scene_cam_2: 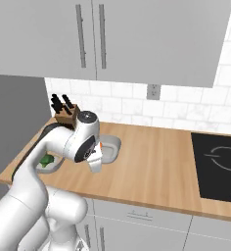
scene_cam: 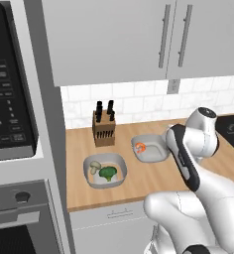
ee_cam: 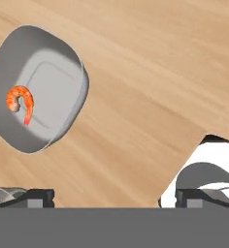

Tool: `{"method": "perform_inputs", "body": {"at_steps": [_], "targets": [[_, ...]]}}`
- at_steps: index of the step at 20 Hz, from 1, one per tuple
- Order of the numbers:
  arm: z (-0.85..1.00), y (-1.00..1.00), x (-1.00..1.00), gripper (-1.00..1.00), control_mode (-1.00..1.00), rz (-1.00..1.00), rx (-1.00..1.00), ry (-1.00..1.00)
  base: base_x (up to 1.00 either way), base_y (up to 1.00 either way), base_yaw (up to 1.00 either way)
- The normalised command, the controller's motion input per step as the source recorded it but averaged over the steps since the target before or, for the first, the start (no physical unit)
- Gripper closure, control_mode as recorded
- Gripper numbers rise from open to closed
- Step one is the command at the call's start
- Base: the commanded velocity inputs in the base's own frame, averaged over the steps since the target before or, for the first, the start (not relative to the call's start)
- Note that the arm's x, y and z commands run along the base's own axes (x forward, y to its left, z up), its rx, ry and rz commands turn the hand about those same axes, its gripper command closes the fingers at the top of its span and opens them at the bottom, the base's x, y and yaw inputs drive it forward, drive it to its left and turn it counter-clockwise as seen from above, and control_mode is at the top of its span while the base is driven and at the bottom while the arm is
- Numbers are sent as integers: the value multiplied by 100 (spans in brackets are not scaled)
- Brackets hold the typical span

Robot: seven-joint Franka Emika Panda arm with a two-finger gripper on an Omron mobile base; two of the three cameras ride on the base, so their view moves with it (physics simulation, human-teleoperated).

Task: Take the meat container that has the shrimp and place it on the second highest rack of the freezer. Then take the vegetable container that has the broccoli and mushroom and place it on the highest rack of the freezer.

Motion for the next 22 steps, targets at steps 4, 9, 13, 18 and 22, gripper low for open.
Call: {"method": "perform_inputs", "body": {"at_steps": [4,9,13,18,22], "targets": [[-9,-23,35,-100,-100,0,11,4,0,0,0],[-22,-9,54,-100,-100,0,9,11,0,0,0],[-21,0,52,-100,-100,0,0,10,0,0,0],[-20,0,38,-100,-100,0,0,6,0,0,0],[-27,0,7,-100,-100,0,0,0,0,0,0]]}}
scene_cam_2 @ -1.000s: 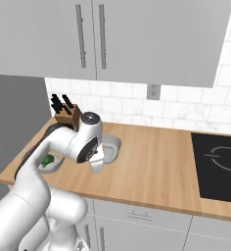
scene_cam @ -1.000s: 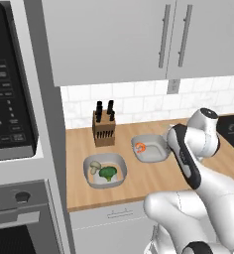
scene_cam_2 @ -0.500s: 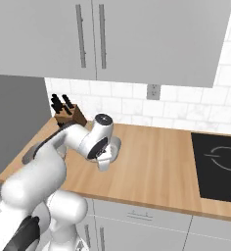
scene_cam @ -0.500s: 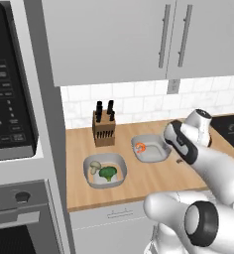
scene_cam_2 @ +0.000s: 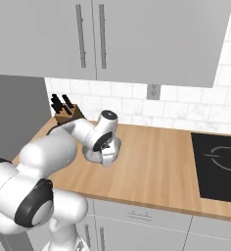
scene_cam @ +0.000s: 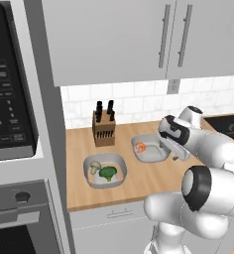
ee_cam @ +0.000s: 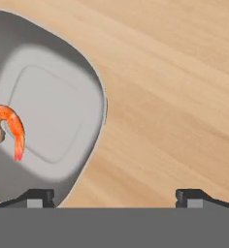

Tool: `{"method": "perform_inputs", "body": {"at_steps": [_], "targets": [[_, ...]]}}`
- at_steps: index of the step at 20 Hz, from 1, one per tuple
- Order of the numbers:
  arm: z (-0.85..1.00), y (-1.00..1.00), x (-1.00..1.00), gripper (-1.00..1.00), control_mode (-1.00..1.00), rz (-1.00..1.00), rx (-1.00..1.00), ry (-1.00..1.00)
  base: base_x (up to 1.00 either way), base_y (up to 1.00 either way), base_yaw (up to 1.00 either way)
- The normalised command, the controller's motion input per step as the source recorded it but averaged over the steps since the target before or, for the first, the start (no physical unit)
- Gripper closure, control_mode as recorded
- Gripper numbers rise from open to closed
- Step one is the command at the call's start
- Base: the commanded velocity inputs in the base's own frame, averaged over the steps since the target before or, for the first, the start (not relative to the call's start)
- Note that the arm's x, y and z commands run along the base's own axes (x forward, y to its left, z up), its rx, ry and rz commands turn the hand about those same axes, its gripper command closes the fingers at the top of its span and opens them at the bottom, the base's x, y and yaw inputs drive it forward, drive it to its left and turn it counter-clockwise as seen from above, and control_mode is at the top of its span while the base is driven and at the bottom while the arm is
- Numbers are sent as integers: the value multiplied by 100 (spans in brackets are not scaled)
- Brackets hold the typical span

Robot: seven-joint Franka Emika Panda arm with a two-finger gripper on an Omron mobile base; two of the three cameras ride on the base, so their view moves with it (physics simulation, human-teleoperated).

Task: Take the meat container that has the shrimp and place it on the second highest rack of the freezer. Then take the vegetable container that has the broccoli and mushroom and place it on the highest rack of the freezer.

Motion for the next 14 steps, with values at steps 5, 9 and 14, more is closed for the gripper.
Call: {"method": "perform_inputs", "body": {"at_steps": [5,9,14], "targets": [[-34,1,9,-100,-100,0,0,0,0,0,0],[-32,0,23,-100,-100,-1,-1,0,0,0,0],[-28,3,20,-100,-100,-6,0,0,0,0,0]]}}
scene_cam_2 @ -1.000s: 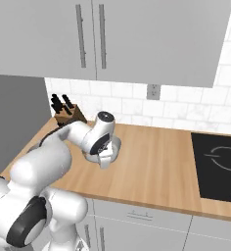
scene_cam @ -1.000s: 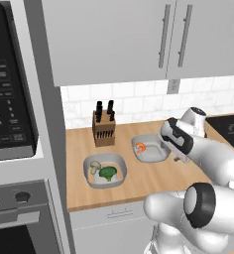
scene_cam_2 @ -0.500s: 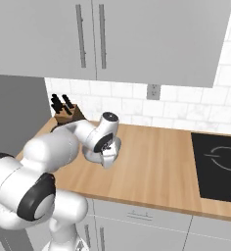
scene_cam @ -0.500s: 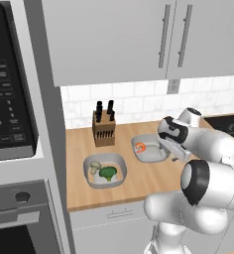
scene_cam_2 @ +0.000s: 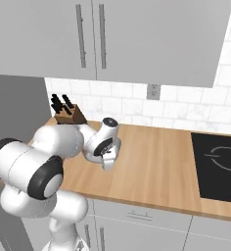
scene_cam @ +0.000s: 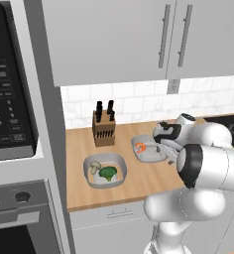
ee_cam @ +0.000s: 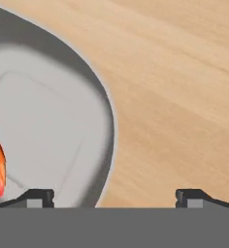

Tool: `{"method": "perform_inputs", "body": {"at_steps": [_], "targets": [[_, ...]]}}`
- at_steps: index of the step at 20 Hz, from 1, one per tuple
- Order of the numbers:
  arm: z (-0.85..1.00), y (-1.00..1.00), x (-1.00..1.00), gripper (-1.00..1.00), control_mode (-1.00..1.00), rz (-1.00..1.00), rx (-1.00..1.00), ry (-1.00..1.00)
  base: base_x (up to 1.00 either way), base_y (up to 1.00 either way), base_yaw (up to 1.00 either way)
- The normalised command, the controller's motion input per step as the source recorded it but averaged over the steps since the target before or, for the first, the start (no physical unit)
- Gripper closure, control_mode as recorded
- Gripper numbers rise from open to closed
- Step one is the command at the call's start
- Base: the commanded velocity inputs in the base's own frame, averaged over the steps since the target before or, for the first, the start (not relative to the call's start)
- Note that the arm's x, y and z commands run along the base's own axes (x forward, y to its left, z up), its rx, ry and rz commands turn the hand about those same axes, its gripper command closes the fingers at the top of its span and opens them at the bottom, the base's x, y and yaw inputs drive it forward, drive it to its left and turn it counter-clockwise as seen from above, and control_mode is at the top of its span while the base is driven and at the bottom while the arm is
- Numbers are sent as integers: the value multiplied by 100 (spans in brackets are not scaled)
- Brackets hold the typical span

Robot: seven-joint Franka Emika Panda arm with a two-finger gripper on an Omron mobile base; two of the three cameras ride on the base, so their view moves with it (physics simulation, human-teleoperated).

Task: Take the meat container that has the shrimp and place it on the second highest rack of the freezer. Then take the vegetable container that has the broccoli and mushroom and place it on the highest rack of the freezer.

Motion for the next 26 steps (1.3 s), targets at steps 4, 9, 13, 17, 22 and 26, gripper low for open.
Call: {"method": "perform_inputs", "body": {"at_steps": [4,9,13,17,22,26], "targets": [[-29,16,13,-100,-100,-8,-3,0,0,0,0],[-33,30,3,100,-100,-11,-9,-6,0,0,0],[-32,0,-23,100,-100,-3,0,-7,0,0,0],[-26,-1,-10,100,-100,0,0,-1,0,0,0],[-2,-9,-2,100,-100,0,1,-1,0,0,0],[51,-17,-33,100,-100,0,18,-7,0,0,0]]}}
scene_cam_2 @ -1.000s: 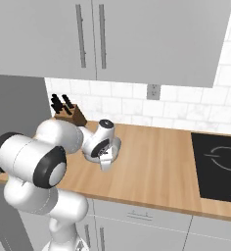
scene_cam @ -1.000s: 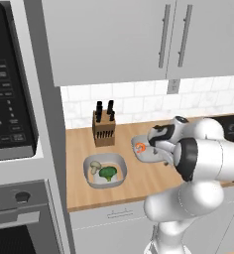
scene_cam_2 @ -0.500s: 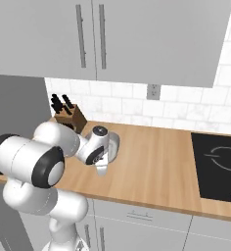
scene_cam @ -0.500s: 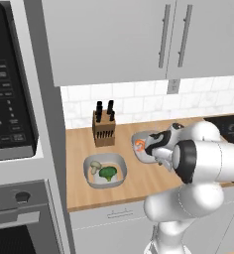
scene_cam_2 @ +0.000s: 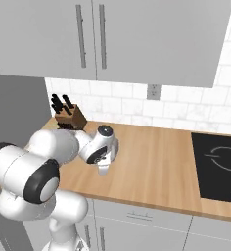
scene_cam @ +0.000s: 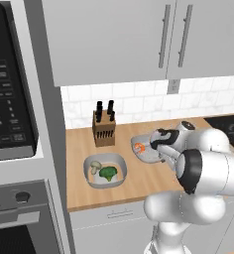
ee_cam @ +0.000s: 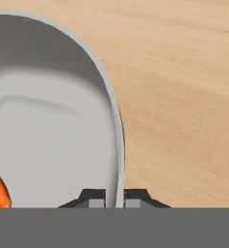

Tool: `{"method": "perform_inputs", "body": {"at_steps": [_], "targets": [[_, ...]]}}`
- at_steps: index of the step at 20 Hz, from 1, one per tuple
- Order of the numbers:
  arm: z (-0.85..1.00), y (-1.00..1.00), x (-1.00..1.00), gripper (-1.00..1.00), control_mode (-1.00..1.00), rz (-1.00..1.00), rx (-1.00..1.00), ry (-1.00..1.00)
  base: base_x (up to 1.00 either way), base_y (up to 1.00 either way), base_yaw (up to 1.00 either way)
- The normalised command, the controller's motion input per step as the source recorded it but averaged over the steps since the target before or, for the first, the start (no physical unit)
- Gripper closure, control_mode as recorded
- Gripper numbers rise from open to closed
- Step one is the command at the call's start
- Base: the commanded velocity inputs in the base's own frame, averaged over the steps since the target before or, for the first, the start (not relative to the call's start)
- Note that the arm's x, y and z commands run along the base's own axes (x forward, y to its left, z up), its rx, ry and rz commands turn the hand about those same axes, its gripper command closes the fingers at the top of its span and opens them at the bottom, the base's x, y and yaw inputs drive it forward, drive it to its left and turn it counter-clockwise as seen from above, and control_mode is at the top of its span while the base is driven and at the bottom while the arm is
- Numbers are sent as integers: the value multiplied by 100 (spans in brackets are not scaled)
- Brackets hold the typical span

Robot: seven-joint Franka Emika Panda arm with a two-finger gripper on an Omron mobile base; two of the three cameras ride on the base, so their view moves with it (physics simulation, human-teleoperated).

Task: Take the meat container that has the shrimp and place it on the second highest rack of the freezer. Then take the vegetable container that has the broccoli and mushroom and place it on the highest rack of the freezer.

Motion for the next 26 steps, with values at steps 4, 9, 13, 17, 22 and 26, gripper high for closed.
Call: {"method": "perform_inputs", "body": {"at_steps": [4,9,13,17,22,26], "targets": [[96,-25,-52,100,-100,11,16,-13,0,0,0],[100,-8,-6,100,-100,45,0,-5,0,0,0],[100,-2,-14,100,-100,65,-20,-7,0,0,0],[100,0,-33,100,-100,52,-32,-17,0,0,0],[98,0,-45,100,-100,35,-29,-20,0,0,0],[93,-8,-56,100,-100,41,-7,-22,0,0,0]]}}
